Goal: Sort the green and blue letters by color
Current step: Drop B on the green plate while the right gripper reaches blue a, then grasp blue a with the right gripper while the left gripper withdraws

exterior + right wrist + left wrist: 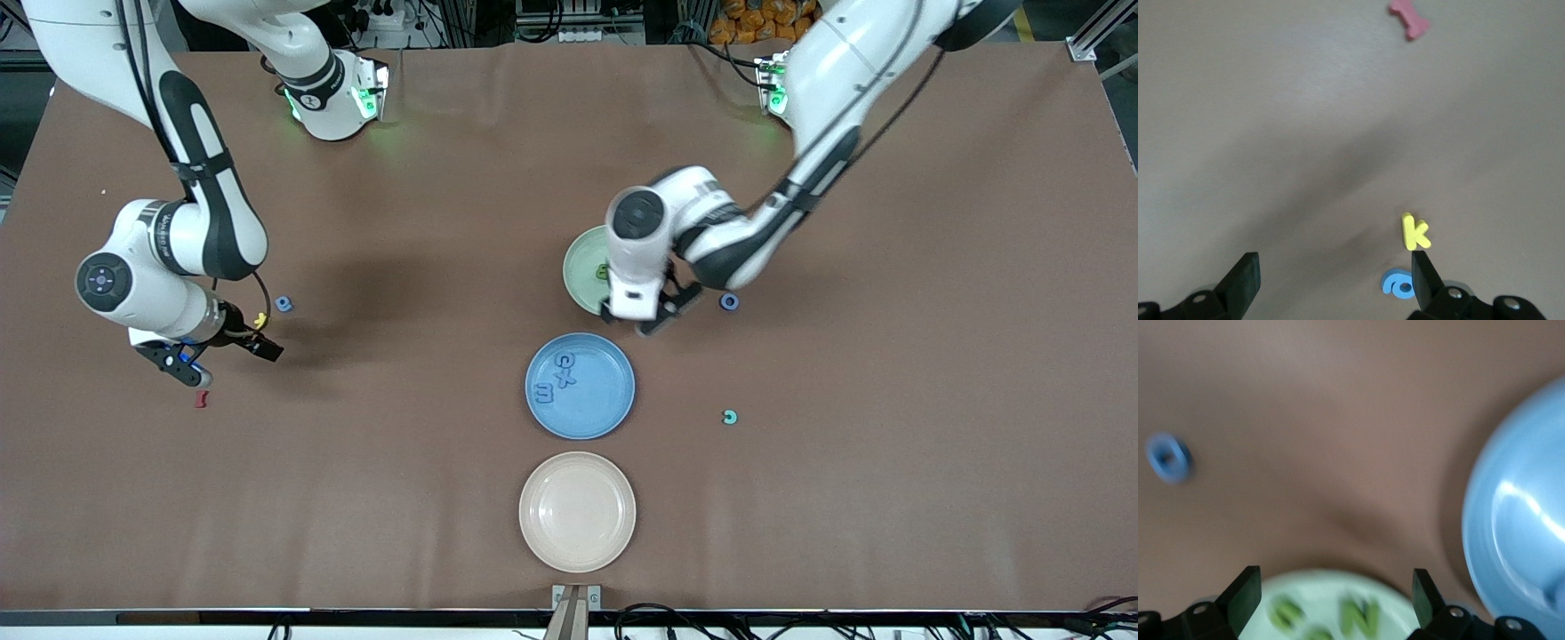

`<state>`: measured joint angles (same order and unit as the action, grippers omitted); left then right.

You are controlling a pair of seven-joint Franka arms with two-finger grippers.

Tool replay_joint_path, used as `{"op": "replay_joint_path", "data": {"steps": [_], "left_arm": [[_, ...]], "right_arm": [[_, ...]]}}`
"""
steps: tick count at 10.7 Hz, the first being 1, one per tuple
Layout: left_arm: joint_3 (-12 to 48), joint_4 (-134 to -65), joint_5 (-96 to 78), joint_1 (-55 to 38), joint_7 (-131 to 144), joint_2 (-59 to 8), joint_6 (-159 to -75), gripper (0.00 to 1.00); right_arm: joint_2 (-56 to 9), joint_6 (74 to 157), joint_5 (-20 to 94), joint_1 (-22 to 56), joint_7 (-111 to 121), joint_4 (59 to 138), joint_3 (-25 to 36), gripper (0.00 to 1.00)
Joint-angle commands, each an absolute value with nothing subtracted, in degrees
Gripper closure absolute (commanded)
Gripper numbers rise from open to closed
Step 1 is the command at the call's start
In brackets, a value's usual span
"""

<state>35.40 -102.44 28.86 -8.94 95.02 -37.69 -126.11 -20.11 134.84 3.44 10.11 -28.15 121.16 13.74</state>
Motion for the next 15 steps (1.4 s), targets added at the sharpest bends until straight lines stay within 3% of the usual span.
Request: {"op": "replay_joint_path", "data": {"steps": [1,5,7,9,11,13,15], "left_arm": [[36.0,-103.2,28.4,0.1,81.8,-34.7,-120.3,0.0],[36.2,-103.2,28.1,7.7,71.9,-33.1,-119.6,0.0],[37.1,-104.7,25.9,9.6,67.2,-29.9,-114.4,0.0],[39.5,-109.7,24.8,14.4,63.6,-26.6,-114.4,0.0],[38.9,-117.8,23.0,14.7,60.6,-20.3,-119.6,0.0],[32.8,-126.0,18.6,10.7,55.0,-12.7,-125.5,0.0],[20.1,-129.4,13.5,0.1,47.3,-7.9,-126.2,0.0]], "right_arm": [[-16.4,139.9,-4.2,10.5,-44.1,128.8,13.2,0.0],[-11.8,146.2,-4.0,9.6,-44.9,136.6,13.1,0.0],[-10.5,149.8,-4.0,9.0,-44.9,140.2,13.1,0.0],[-10.2,153.8,-4.0,8.1,-44.9,143.0,12.9,0.0],[-10.5,156.0,-3.9,7.6,-44.9,144.6,12.9,0.0],[-11.1,157.4,-3.7,7.6,-44.9,145.9,12.8,0.0],[-12.3,158.5,-3.6,7.6,-44.9,146.0,12.7,0.0]]}}
